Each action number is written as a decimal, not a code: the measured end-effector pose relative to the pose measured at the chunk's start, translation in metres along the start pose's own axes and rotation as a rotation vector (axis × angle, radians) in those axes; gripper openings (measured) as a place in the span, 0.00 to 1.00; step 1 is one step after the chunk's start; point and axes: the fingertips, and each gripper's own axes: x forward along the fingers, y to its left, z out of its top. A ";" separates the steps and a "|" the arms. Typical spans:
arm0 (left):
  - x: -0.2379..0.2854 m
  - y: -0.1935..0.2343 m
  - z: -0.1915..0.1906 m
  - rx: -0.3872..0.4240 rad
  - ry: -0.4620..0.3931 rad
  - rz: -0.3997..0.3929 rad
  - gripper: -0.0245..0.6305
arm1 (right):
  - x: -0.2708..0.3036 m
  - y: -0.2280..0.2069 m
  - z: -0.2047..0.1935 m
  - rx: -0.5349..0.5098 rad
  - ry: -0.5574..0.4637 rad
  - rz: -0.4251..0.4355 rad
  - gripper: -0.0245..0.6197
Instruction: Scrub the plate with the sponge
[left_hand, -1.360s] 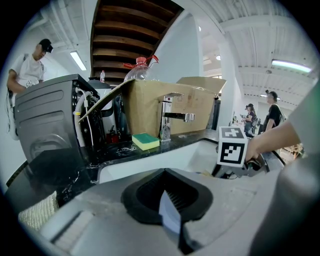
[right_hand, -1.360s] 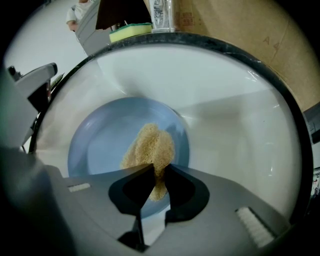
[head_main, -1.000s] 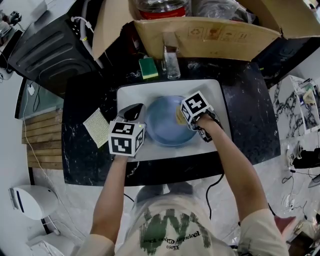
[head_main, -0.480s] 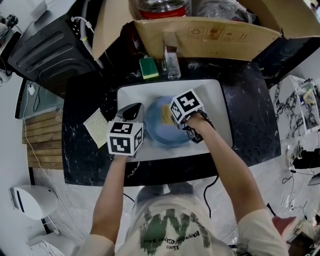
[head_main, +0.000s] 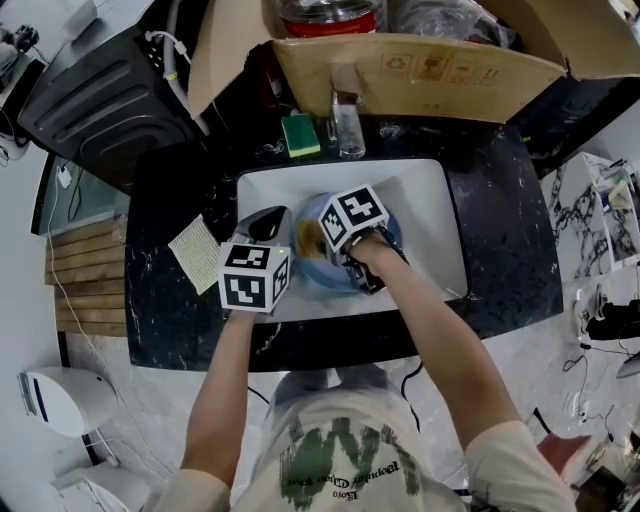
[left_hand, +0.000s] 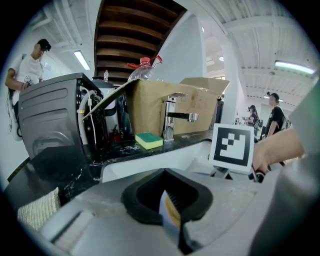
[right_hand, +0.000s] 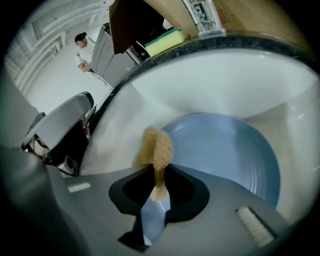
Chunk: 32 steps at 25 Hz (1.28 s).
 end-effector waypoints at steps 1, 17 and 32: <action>0.000 0.001 0.000 0.000 0.000 0.001 0.04 | 0.002 0.001 0.000 0.005 0.003 0.005 0.13; -0.001 0.009 -0.003 -0.020 0.008 0.005 0.04 | 0.025 0.000 -0.008 -0.071 0.048 -0.048 0.13; 0.000 0.010 -0.003 -0.015 0.014 0.008 0.04 | 0.019 0.000 -0.027 -0.160 0.159 -0.041 0.13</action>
